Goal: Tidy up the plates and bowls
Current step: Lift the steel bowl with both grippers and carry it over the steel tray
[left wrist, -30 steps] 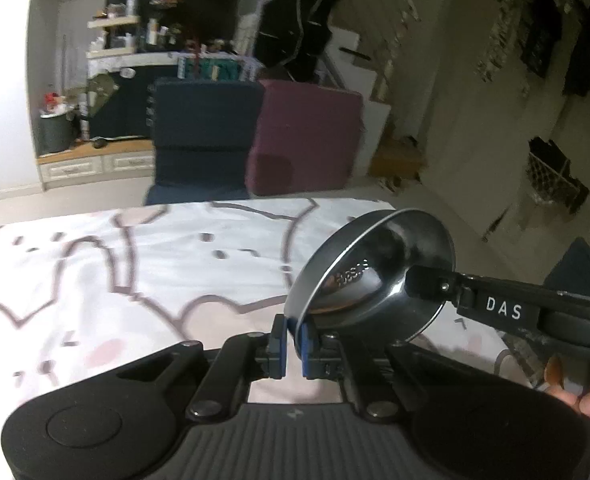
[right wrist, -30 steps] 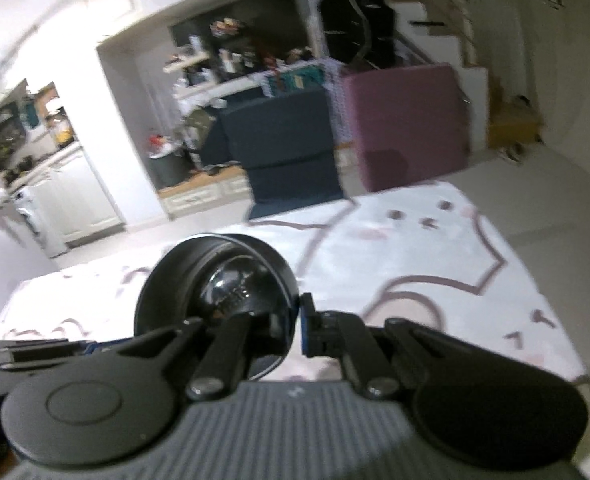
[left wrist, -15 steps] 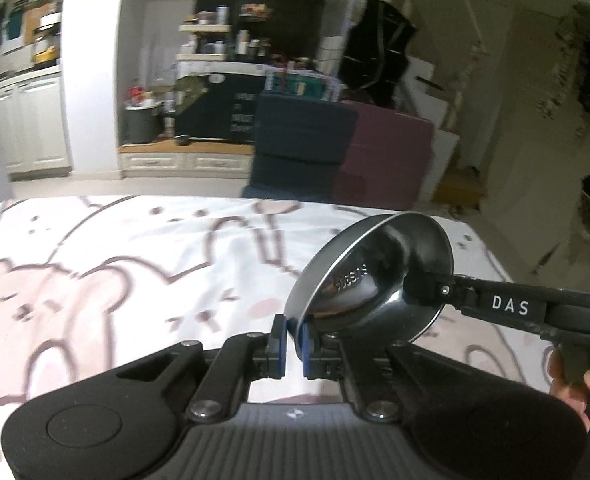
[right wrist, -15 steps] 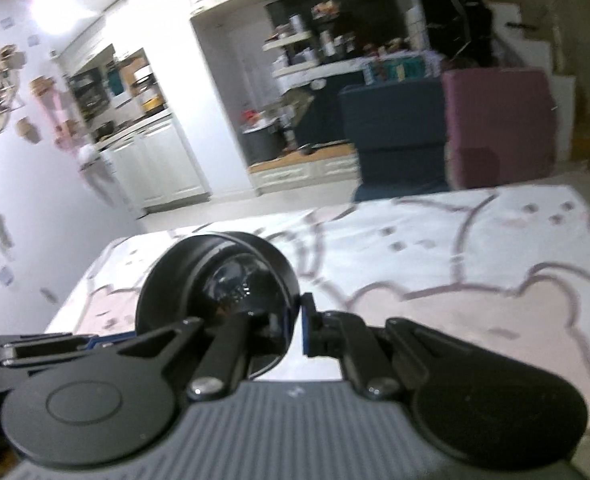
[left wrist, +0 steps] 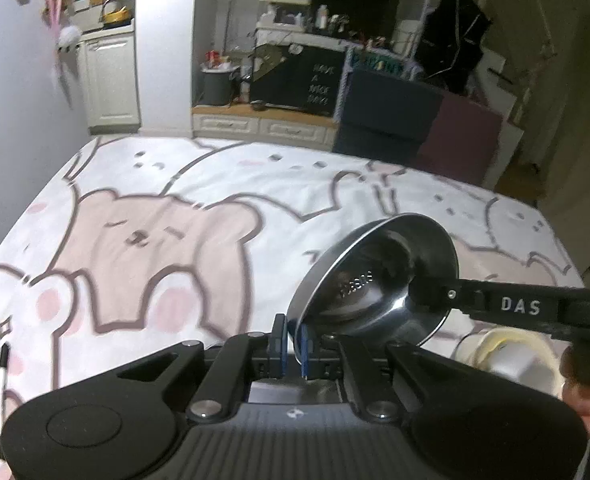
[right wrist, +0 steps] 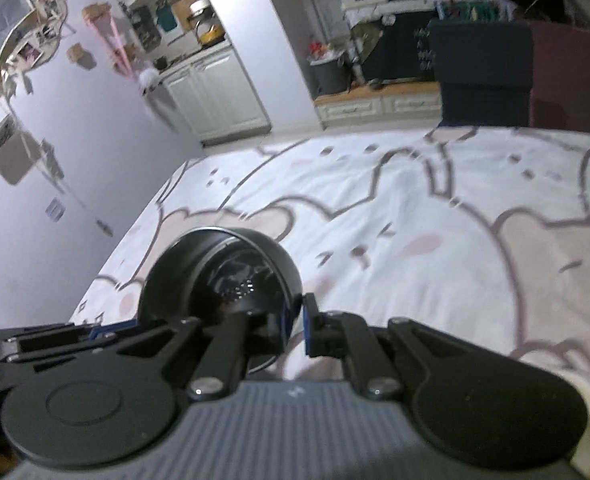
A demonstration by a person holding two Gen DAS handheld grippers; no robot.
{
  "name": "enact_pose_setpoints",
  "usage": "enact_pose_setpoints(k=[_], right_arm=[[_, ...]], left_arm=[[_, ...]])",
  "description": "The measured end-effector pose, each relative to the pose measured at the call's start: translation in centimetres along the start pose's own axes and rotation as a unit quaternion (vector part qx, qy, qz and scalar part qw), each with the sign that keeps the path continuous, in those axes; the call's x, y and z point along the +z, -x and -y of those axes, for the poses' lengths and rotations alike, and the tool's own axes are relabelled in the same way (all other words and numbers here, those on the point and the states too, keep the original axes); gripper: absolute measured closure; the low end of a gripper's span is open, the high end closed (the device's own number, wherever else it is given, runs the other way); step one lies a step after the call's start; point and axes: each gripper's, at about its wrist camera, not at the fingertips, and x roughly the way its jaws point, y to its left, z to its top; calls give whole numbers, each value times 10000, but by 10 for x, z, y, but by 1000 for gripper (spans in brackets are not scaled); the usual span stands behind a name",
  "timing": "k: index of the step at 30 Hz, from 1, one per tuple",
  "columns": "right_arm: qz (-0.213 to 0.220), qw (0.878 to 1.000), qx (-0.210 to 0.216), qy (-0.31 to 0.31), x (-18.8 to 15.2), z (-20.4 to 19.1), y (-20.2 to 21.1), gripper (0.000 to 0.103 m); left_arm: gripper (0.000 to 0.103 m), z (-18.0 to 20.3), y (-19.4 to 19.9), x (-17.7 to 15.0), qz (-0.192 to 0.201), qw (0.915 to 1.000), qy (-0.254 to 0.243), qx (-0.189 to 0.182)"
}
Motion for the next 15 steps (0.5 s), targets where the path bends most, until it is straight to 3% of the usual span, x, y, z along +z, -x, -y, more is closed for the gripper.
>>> enact_pose_setpoints(k=[8,15], right_arm=[[-442,9988,159,-131,-31,-38,-26,92],[-735,9970,165,-173,-43,-47,-37,88]], left_arm=[[97,-30,-3,-22,-380,9992,-3,137],[97,-44,-17,-33,-662,9976,59,216]])
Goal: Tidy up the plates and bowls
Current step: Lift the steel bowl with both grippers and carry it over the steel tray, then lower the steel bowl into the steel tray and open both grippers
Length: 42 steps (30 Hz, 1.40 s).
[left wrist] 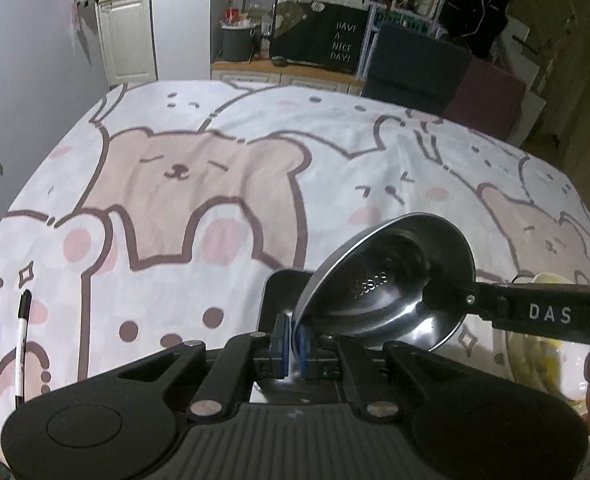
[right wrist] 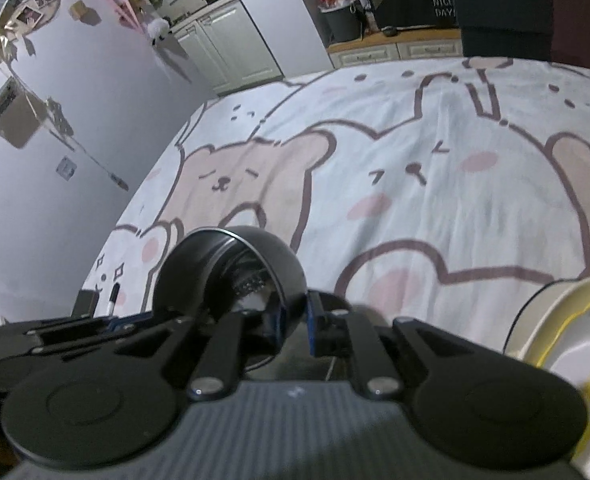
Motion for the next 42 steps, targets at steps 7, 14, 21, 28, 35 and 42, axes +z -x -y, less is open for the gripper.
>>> enact_pose_setpoints(k=[7,14,21,28,35,42], right_arm=[[-347,9990,1,-269,-11,5,-17,88],[-592,9975,-23,-389,-15,7,-29,87],[-704,9970,-137,-288,-16,4,-40,88],[-602,9959,-576,355,-17,-11,-44,91],[-433,9854,-1223,1102,-18,-22,-44,94],[-421,9892,-1033,950,-16,-16,-38,94]], left_arm=[[97,-2,-13,-5,-296,9995,-59,85],[97,-3,-29,-8,-558,9981,-114,253],[96,-1,-38,-8,-658,9972,-184,307],[97,4,-41,-7,-664,9959,-385,485],[98,4,-40,-8,-663,9957,-411,493],[98,6,-42,-8,-674,9954,-454,508]])
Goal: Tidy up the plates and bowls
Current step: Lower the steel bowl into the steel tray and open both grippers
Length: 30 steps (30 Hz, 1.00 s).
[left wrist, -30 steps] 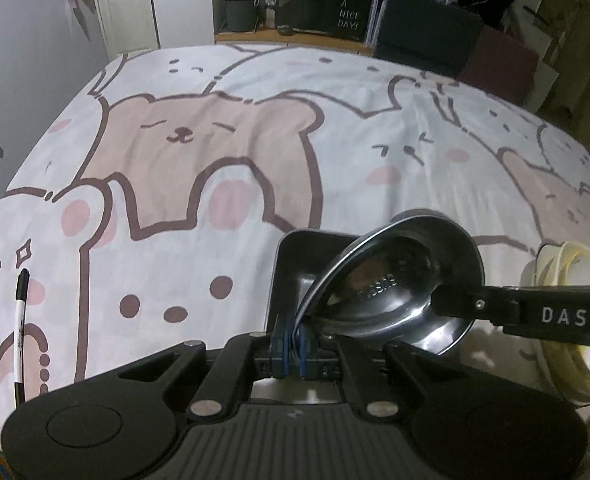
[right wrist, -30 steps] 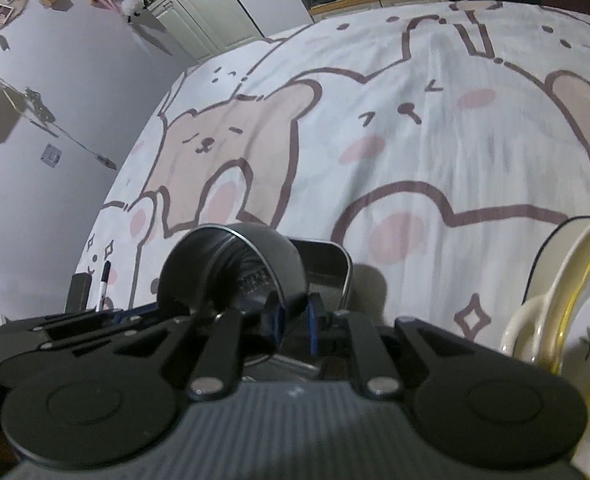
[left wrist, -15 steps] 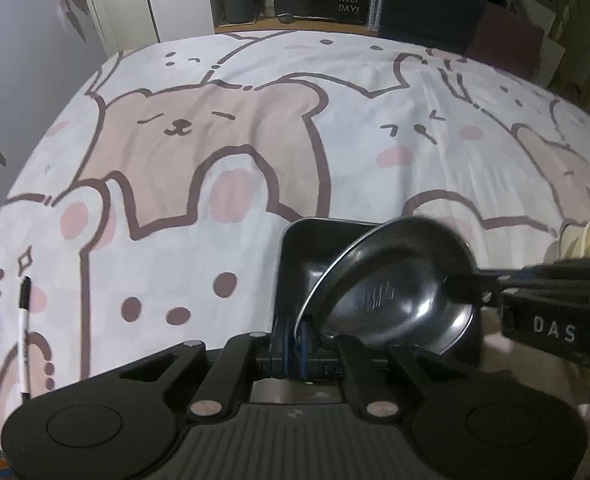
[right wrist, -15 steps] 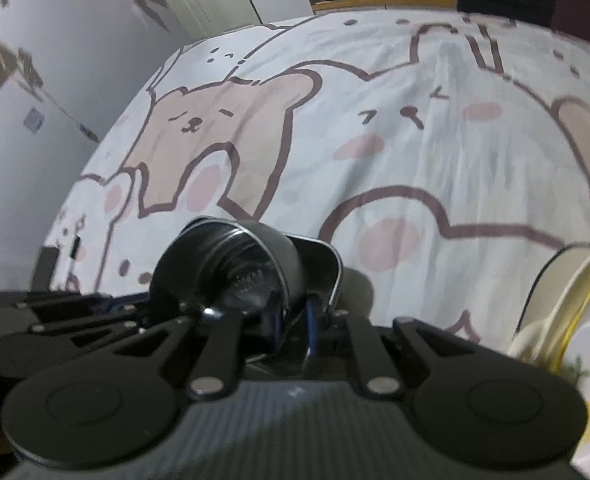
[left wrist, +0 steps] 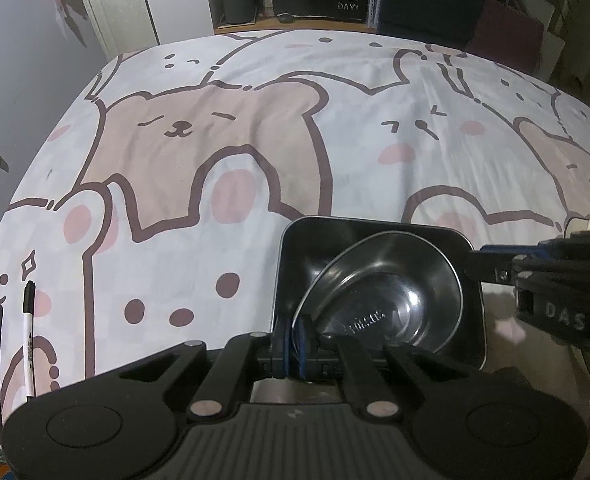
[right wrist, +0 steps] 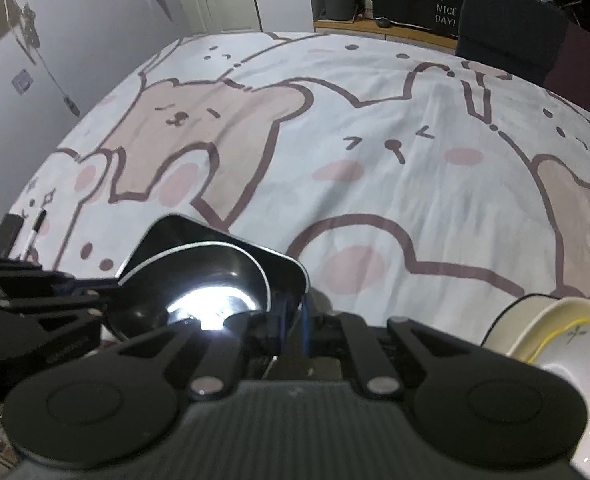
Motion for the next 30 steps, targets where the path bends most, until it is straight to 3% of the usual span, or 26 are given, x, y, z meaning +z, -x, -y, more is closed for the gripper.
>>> enact_pose_setpoints(k=[16,19,22,23,24,27,30], right_arm=[[-15,9995,302,-56,3,-1,4,93],[-17,9994,322,-85,4,-1,4,85],[4,9994,342,-107,3,0,6,70],[10,9994,337,-122,3,1,7,66],[22,9993,339,-153,3,2,9,58],[90,9988,402,-276,2,4,16,41],[181,9984,393,-357,1,6,23,23]], left_arm=[[92,2,2,1,73,9999,9,-88],[88,0,5,1,141,9998,25,-111],[80,-3,9,1,209,9996,91,-180],[72,-4,11,1,246,9994,125,-225],[57,-4,14,1,299,9993,141,-198],[26,-7,21,2,502,9985,156,-163],[18,-14,26,4,642,9973,259,-225]])
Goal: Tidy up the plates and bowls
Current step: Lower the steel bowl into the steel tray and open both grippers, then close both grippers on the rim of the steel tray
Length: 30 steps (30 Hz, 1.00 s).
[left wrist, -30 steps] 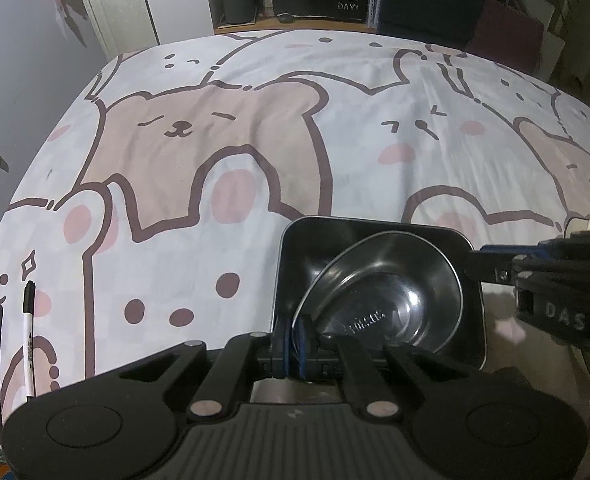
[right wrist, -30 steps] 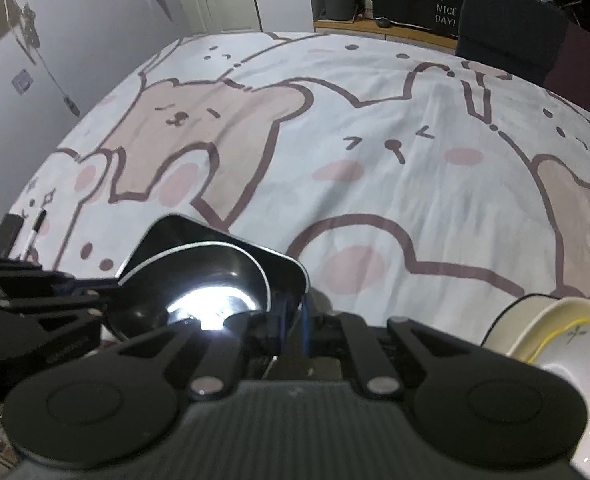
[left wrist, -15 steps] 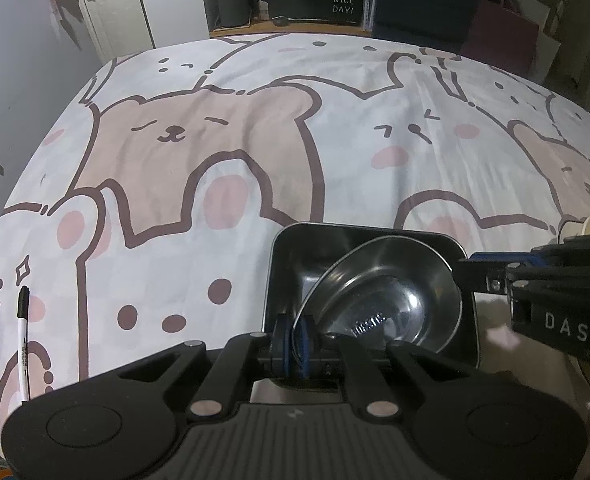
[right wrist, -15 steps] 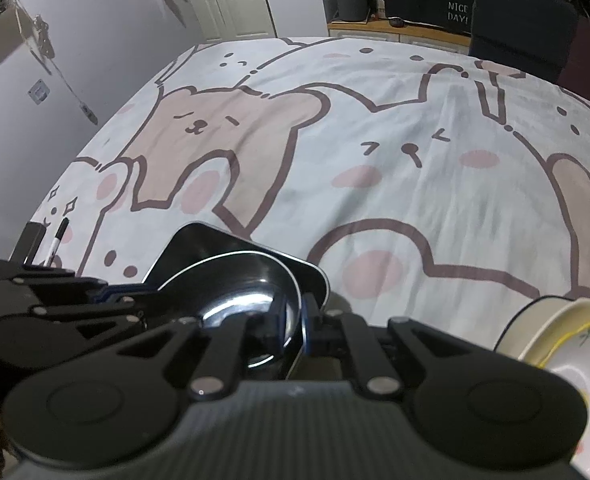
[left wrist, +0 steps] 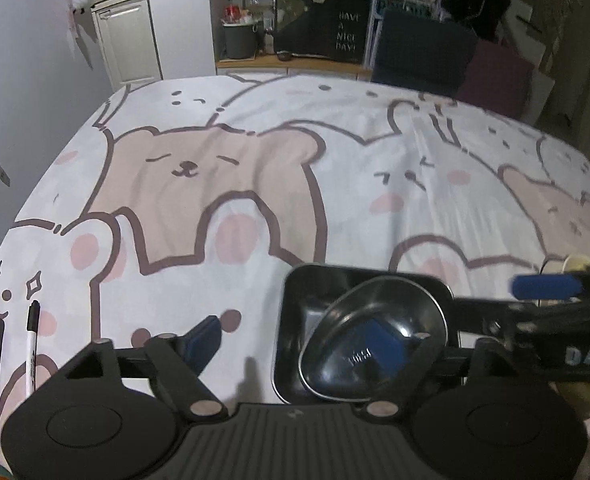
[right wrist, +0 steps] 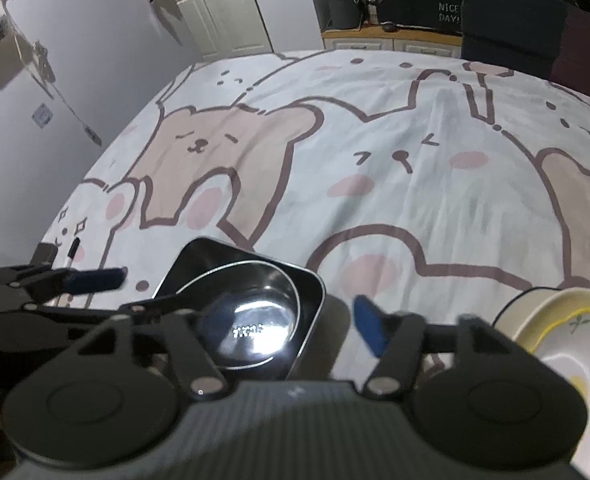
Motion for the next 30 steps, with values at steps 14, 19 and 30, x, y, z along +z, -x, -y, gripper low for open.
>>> enact_pose_setpoints(k=[14,19,30], right_arm=[[-550,9911,102,-1204,-8,30,-7,25],[-837,9882,129,-1274,-14,27,-15,62],[-870,9884,140,-1237,-16,19,-34,93]], left_arm=[[5,-59,-8,11,13,9973,734,94],[22,-54,-8,13,73,9986,503,-138],[82,-34,-24,14,-295,9988,-13,-395]])
